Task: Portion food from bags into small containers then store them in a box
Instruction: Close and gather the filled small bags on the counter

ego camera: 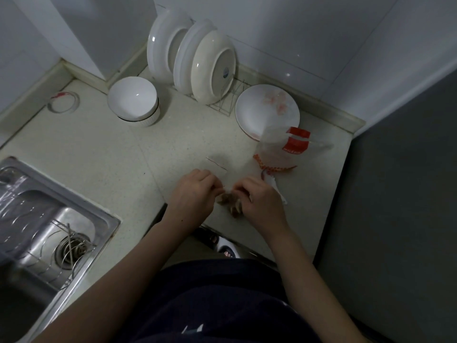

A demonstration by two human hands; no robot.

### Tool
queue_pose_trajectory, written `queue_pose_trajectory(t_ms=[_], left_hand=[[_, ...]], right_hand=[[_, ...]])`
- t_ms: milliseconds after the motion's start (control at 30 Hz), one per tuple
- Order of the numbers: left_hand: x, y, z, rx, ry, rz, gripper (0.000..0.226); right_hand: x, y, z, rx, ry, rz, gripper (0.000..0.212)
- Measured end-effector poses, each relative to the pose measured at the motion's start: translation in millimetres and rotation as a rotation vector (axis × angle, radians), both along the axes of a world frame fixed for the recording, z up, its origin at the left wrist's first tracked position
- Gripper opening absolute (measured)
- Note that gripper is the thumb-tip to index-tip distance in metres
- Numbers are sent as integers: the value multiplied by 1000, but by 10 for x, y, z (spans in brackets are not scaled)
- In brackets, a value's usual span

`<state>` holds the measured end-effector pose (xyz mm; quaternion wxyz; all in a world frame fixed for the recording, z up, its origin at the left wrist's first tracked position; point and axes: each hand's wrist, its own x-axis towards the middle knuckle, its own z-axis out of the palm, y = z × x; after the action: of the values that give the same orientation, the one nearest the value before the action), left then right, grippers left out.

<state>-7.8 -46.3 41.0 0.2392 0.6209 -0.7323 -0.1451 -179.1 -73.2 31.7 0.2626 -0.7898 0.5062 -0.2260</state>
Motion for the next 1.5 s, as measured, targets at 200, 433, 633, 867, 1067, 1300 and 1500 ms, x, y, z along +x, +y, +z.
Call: queue_pose_trajectory(t_ms=[200,433,633,867,1067,1300,1500], left_hand=[[-26,9,-19,-5,-59,7,21],[-73,-3,12,-1,46,35,14],[-117,15,14,7,75,-38,13],[-118,0,2,7,43,-36,9],[-128,-14,3,20,-44,-25,18],[-111,1,-35,8,0,-73,7],[-79,-19,-92,9,-55,7,8]], right_hand=[[20,4,31,-59,16,9,10],[10,-11,25,-49,-27,10,11],[37,5,46,-54,-29,10,13],[21,11,27,19,-40,30,9],[34,21,30,46,-9,0,8],[17,3,17,162,-94,-64,11],[38,18,-28,250,-178,-177,6]])
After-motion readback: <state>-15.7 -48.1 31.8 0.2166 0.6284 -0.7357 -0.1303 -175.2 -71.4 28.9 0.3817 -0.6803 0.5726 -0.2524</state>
